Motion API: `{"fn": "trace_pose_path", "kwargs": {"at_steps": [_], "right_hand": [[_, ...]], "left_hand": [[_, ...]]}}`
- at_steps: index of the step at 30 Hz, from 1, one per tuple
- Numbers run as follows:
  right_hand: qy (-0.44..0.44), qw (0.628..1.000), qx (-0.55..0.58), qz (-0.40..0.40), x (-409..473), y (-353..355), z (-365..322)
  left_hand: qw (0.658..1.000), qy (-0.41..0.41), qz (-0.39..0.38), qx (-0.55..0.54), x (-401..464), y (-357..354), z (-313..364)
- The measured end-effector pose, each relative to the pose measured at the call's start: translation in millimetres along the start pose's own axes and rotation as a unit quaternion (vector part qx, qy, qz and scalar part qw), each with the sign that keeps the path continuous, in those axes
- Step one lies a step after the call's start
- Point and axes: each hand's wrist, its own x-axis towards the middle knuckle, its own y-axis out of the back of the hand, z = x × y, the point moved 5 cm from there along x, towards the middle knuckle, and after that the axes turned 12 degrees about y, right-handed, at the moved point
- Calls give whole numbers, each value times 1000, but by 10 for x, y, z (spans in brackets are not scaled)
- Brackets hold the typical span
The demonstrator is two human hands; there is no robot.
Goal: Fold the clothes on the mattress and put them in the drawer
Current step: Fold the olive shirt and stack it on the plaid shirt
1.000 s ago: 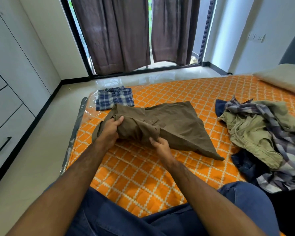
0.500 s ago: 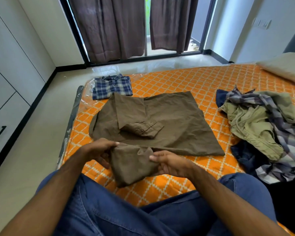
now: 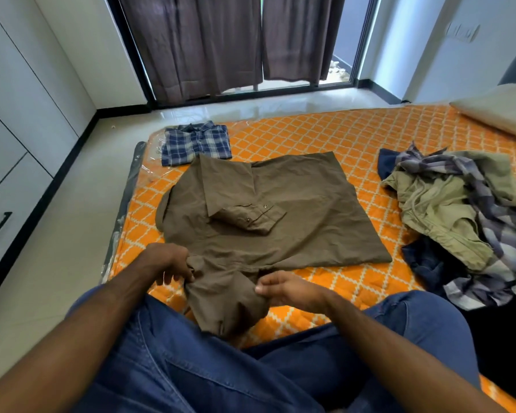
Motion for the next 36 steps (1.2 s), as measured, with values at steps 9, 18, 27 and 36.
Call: {"fn": "trace_pose_path", "kwargs": {"at_steps": [9,18,27,36], "right_hand": [[-132,988,60,-46,-321,33,-290],[-96,988,120,20,-561,57,-156],[-197,978,74,-5,-891,219,-674],[-273,910,-284,-126,-810,192,-334]], "left_hand": [[942,-137,224,207,234,-162,162],[955,-182,139,191,386,-288,294],[942,-168,203,209,376,-382,449],[920,-145,253,261,280,-381,432]]}}
